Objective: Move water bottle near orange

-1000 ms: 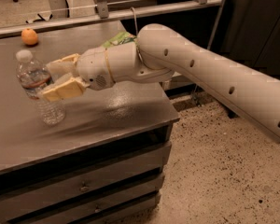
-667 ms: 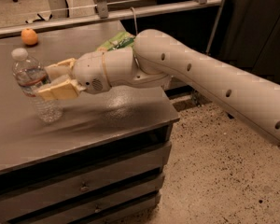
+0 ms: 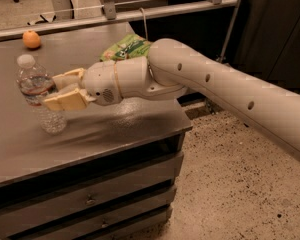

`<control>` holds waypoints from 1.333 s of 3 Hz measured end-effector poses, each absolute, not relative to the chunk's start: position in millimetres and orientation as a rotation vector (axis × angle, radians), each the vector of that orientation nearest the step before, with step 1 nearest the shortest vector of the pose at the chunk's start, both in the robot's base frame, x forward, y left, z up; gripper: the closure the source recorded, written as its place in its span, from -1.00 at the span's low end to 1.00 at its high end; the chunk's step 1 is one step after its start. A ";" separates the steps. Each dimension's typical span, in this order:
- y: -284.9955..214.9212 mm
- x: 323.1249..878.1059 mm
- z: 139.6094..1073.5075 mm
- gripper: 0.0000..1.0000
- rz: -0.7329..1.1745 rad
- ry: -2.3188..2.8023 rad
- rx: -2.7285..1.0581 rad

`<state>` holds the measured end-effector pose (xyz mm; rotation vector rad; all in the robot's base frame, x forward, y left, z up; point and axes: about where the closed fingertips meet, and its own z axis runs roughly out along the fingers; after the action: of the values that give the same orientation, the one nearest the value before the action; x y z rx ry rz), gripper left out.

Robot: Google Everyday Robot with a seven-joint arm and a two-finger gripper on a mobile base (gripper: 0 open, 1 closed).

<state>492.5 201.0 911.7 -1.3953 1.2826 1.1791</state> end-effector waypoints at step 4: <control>193.7 492.7 910.4 -1.00 1.180 1.298 -1.375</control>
Offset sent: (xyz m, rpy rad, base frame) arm 0.0036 -0.0161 -0.0064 0.0003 0.0269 -0.0367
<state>492.7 193.7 910.4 -1.3747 1.2982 1.1804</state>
